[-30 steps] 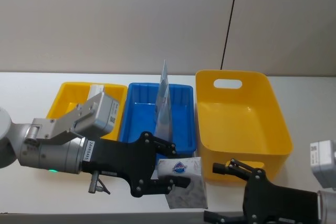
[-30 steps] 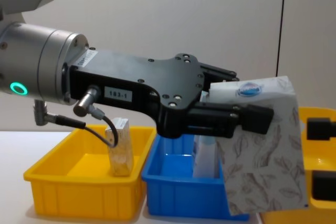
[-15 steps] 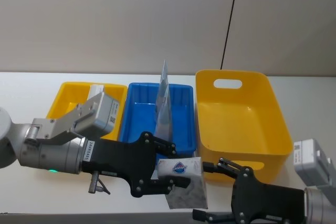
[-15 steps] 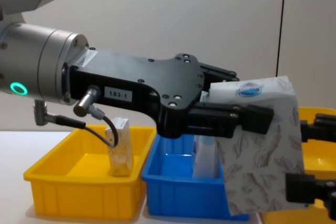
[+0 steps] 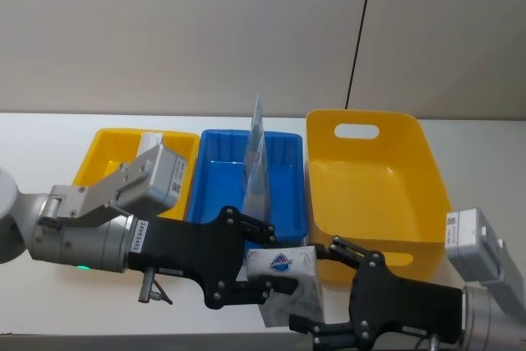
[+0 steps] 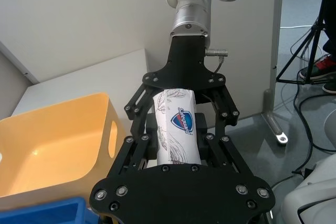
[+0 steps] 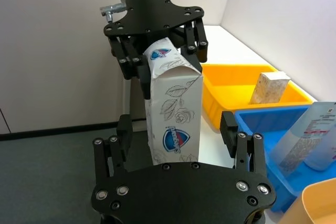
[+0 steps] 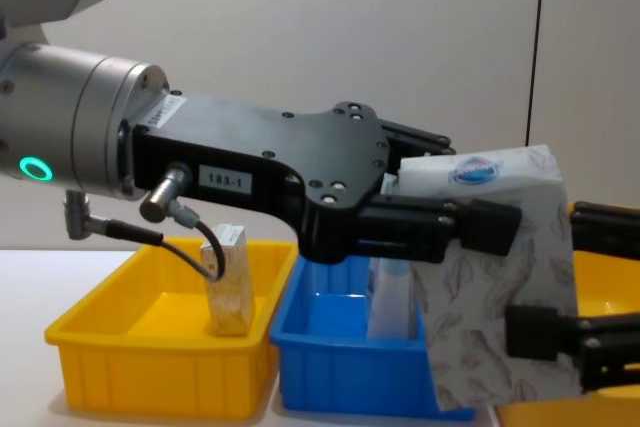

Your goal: Bimanual collaborative sorting of washing and personal care products

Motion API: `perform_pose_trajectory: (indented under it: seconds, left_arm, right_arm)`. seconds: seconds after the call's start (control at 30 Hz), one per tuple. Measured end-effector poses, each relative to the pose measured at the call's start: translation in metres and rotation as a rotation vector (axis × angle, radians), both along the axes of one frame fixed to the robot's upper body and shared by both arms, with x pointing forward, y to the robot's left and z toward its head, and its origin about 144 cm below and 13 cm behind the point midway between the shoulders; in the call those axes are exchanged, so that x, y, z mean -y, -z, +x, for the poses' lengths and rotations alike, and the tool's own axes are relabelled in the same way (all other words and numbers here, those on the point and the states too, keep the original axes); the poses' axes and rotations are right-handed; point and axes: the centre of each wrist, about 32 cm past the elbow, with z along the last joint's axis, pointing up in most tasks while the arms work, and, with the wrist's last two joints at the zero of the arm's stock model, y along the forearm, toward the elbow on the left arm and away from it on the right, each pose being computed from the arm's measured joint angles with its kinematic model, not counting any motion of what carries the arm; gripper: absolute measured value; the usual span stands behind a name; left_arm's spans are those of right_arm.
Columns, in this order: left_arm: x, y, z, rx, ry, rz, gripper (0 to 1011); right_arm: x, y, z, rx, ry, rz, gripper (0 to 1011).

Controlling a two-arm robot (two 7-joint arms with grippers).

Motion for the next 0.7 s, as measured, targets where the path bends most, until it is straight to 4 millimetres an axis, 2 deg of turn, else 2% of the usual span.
perform_pose_trajectory:
  seconds: [0.37, 0.47, 0.7]
  left_arm:
    - [0.0, 0.0, 0.0, 0.0, 0.0, 0.0, 363]
    - [0.0, 0.0, 0.0, 0.0, 0.0, 0.0, 363]
    - [0.0, 0.0, 0.0, 0.0, 0.0, 0.0, 364]
  right_arm:
    - [-0.0033, -0.0002, 0.0023, -0.006, -0.004, -0.006, 1003]
    - [-0.0036, -0.0003, 0.0026, -0.008, -0.005, -0.008, 977]
    - [-0.0046, -0.0002, 0.003, -0.012, -0.007, -0.011, 791]
